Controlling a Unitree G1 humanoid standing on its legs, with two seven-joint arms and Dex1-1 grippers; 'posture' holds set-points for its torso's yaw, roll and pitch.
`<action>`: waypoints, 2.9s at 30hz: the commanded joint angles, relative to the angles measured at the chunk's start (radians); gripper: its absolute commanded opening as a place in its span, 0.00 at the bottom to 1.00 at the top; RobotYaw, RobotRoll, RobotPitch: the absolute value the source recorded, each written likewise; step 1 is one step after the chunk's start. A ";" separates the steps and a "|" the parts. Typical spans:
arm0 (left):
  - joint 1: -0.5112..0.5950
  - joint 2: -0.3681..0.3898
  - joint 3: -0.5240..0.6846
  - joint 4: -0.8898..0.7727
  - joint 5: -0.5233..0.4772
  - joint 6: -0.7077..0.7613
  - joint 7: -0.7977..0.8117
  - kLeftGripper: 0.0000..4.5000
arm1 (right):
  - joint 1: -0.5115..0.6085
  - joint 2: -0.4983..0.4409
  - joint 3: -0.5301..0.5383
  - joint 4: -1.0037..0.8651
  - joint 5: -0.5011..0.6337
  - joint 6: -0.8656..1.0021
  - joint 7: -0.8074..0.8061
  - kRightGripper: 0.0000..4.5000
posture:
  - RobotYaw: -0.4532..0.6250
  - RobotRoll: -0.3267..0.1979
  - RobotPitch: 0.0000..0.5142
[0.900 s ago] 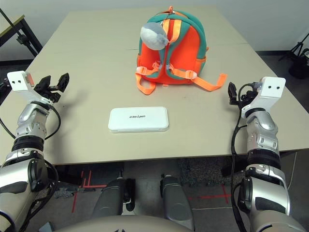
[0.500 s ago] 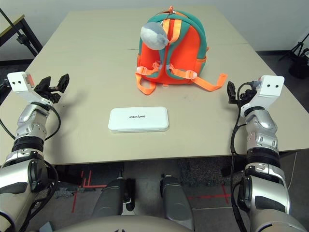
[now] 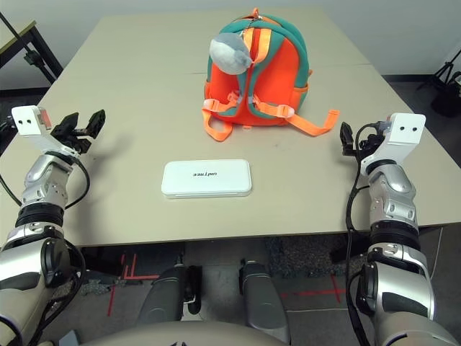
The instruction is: Put the pencil case into the backpack and zip it.
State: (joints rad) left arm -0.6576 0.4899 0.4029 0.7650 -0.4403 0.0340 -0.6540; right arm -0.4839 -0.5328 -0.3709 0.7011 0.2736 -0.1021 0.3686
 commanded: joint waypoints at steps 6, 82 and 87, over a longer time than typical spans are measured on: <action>0.060 0.081 -0.095 -0.406 -0.224 0.777 -0.089 1.00 | 0.080 -0.015 0.039 -0.249 0.041 0.107 0.140 0.99 | 0.30 0.62 0.21; -0.050 0.076 -0.240 -0.072 -0.234 1.381 -0.223 1.00 | 0.115 -0.085 0.610 -0.589 -0.306 0.256 0.562 0.01 | 0.25 0.62 0.22; -0.045 0.074 -0.237 -0.078 -0.237 1.387 -0.222 1.00 | 0.101 -0.059 0.627 -0.613 -0.297 0.283 0.570 0.01 | 0.25 0.62 0.22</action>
State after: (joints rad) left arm -0.7103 0.5678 0.1749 0.6861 -0.6963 1.4185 -0.8830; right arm -0.3781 -0.6036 0.2300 0.1139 -0.0226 0.1640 0.9284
